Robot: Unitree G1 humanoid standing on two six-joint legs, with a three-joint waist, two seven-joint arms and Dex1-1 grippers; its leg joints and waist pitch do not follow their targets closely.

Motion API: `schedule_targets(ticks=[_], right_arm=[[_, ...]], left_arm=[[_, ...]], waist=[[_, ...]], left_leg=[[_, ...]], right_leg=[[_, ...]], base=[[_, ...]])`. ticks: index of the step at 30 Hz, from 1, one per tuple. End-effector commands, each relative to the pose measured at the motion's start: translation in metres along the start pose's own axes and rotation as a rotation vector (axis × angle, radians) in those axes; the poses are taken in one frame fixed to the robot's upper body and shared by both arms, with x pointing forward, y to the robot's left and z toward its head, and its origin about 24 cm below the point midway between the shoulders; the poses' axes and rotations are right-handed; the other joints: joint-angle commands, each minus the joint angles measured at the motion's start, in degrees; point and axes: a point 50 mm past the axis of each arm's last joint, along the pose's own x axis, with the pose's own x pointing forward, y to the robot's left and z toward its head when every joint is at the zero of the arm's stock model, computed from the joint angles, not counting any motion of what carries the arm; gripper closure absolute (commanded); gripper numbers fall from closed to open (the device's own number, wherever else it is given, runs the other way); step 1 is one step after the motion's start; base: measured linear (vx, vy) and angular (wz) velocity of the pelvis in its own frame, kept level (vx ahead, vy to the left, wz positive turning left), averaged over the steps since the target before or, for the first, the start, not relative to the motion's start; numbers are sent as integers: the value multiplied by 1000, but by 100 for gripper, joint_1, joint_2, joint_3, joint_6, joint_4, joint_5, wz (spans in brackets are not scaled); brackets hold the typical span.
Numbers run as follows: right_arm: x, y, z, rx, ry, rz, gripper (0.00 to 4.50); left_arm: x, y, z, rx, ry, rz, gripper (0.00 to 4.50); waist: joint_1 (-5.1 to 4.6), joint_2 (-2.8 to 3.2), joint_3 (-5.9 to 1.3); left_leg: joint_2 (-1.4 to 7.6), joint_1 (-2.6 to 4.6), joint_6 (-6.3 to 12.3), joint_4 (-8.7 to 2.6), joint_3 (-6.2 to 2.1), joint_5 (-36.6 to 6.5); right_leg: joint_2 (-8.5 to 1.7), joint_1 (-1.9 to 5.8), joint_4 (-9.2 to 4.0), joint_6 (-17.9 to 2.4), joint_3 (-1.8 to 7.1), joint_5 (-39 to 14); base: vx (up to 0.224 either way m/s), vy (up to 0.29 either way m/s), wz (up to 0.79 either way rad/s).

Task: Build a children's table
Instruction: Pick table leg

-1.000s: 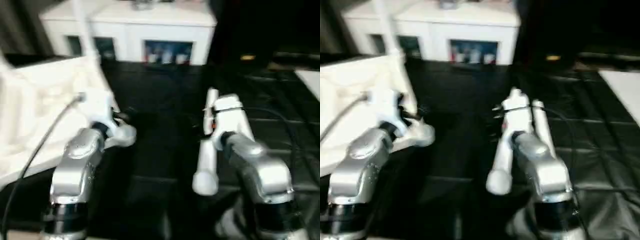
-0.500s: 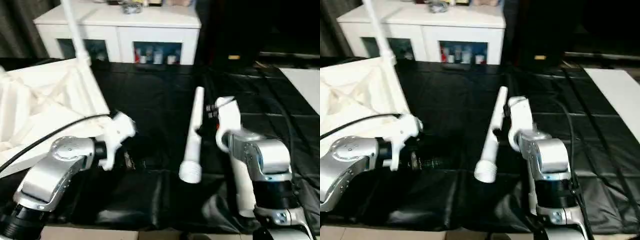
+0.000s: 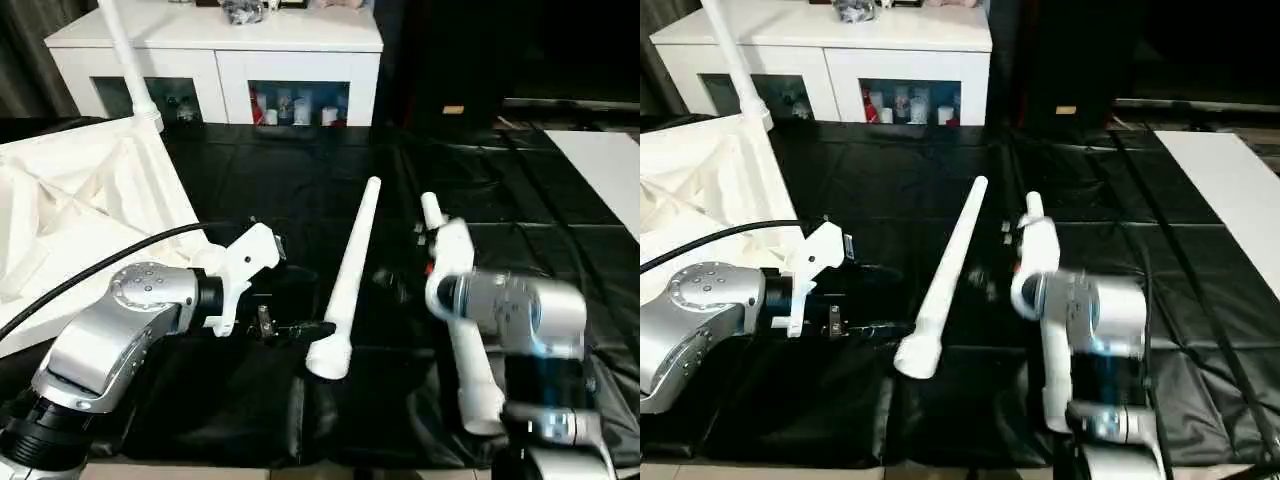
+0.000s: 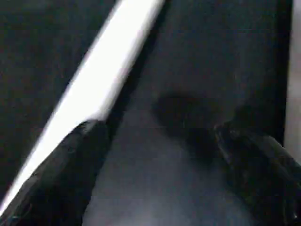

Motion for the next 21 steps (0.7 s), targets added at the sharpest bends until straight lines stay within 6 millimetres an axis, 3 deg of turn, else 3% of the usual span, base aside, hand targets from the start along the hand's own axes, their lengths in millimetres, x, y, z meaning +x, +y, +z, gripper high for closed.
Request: schedule_targets(ticks=[1, 3, 4, 5, 8, 9, 12, 13, 14, 19, 21], right_arm=[[-2, 4, 10, -21, -47, -6, 35], [-4, 14, 19, -10, -93, 43, 35], [-4, 20, 21, -6, -90, 70, 35], [-4, 23, 21, -5, -87, 79, 35], [0, 30, 13, -35, 0, 98, 35], [6, 33, 0, -62, 86, 94, 35], [13, 37, -16, -107, 181, 87, 35], [16, 37, -23, -150, 217, 54, 35], [17, 37, -26, -164, 229, 44, 35], [18, 35, -31, -173, 261, 37, 35], [17, 31, -31, -179, 263, 22, 70]], left_arm=[[0, 1, 1, 15, 25, 10, 0], [-1, 2, -2, 16, 46, 24, 0], [-2, 3, -4, 16, 59, 31, 0], [-2, 3, -5, 15, 64, 34, 0], [-2, 3, -6, 14, 75, 34, 0], [-2, 3, -6, 14, 77, 35, 0], [-2, 3, -6, 14, 76, 37, 0], [-3, 3, -6, 15, 76, 41, 0], [-3, 3, -6, 15, 77, 43, 0], [-5, 2, -7, 16, 84, 47, 0], [-5, 2, -7, 17, 85, 47, 0]], waist=[[47, 28, -346], [73, 24, -370], [105, 26, -404], [104, 19, -400], [155, 26, -409], [182, 5, -412], [237, 29, -387], [234, -14, -380], [257, 9, -367], [290, 0, -333], [299, -2, -330]], left_leg=[[298, -39, -57, -629, -24, -1244], [297, -39, -5, -631, 2, -1013], [302, -65, 71, -640, 25, -520], [300, -77, 102, -639, 33, -379], [309, -60, 169, -624, 50, 33], [316, -61, 190, -619, 59, 163], [339, -30, 95, -637, 72, -2], [346, -37, 31, -647, 75, -148], [353, -28, -45, -653, 73, -259], [366, 21, -209, -689, 103, -775], [370, 23, -225, -696, 112, -852]], right_leg=[[-252, 313, -318, -1026, 236, -2568], [-252, 345, -281, -1115, 248, -2348], [-250, 410, -219, -1206, 246, -1866], [-243, 421, -210, -1236, 245, -1731], [-232, 446, -165, -1343, 244, -1378], [-222, 455, -150, -1381, 241, -1267], [-221, 445, -167, -1388, 254, -1399], [-221, 450, -185, -1352, 257, -1568], [-231, 443, -200, -1277, 263, -1771], [-208, 388, -282, -922, 265, -2548], [-205, 378, -299, -836, 262, -2709]], base=[[0, 0, 0], [0, 0, 0], [0, 0, 0], [0, 0, 0], [0, 0, 0], [0, 0, 0], [0, 0, 0], [0, 0, 0], [0, 0, 0], [0, 0, 0], [0, 0, 0]])
